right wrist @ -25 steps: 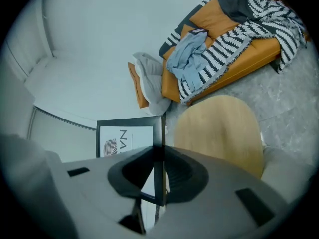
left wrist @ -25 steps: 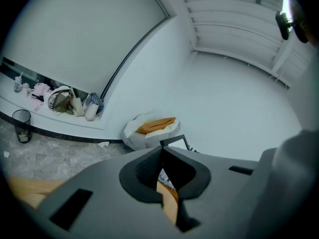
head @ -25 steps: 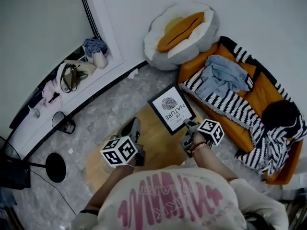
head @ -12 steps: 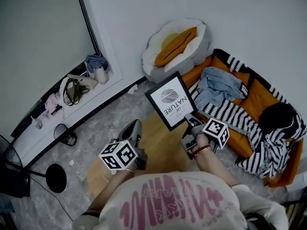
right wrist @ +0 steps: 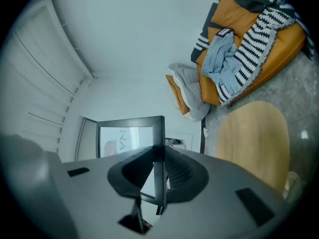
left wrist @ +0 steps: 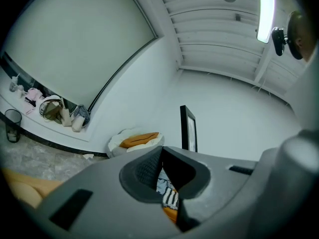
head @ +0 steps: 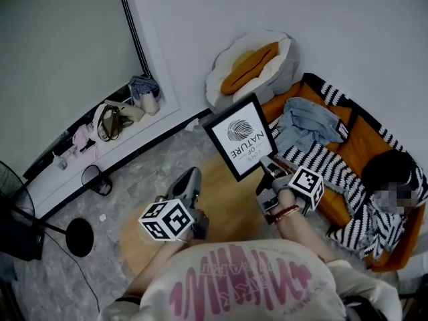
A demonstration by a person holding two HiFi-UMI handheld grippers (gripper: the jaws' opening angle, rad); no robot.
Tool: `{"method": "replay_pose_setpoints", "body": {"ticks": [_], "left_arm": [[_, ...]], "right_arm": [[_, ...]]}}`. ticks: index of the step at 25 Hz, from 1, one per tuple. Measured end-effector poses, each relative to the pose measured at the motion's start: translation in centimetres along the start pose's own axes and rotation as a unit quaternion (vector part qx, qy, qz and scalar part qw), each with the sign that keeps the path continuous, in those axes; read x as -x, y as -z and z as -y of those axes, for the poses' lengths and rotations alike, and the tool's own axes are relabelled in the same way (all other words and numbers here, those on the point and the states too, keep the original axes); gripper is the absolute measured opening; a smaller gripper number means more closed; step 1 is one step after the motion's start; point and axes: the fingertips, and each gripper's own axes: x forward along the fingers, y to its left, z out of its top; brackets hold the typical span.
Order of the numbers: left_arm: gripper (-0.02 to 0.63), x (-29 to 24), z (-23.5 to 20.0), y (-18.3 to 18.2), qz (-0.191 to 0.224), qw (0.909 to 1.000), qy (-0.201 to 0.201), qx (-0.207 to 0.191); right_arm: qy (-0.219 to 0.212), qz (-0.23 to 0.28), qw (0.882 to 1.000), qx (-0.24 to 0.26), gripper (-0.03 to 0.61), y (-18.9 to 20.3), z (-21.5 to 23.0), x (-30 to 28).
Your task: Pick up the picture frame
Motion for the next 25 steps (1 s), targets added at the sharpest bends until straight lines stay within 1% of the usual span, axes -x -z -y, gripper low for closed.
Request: {"method": "replay_pose_setpoints", "body": {"ticks": [3, 7, 9, 12, 14, 17, 25], "left_arm": [[0.003, 0.7, 0.4, 0.0, -0.001, 1.0, -0.008, 0.003], [0.003, 1.7, 0.4, -0.6, 0.002, 0.9996, -0.024, 0.013], [0.003, 2.2, 2.7, 0.9, 0.004, 0.9994, -0.032, 0.013], [0.003, 3.0, 7.6, 5.5, 0.009, 0.999, -0.043, 0.008], [0.003, 3.5, 9.6, 7.5, 0.014, 0.9986, -0.051, 0.007], [0.003, 4.5, 11.2, 8.9, 0.019, 0.9978, -0.063, 0.009], [0.003, 6.5, 13.8, 12.3, 0.029, 0.995, -0.094, 0.02]], "right_arm": [[-0.003, -0.002, 1.0, 0.005, 0.077, -0.3, -0.5, 0.5], [0.007, -0.007, 1.0, 0.007, 0.077, -0.1, -1.0, 1.1], [0.008, -0.014, 1.0, 0.005, 0.077, -1.2, -0.2, 3.4], [0.005, -0.027, 1.0, 0.006, 0.077, -4.1, 2.5, 8.3], [0.005, -0.033, 0.999, 0.01, 0.077, -5.3, 3.6, 10.5], [0.0, -0.041, 0.999, 0.009, 0.077, -6.0, 4.1, 12.2], [0.003, -0.063, 0.998, 0.016, 0.077, -6.8, 6.2, 16.0]]}}
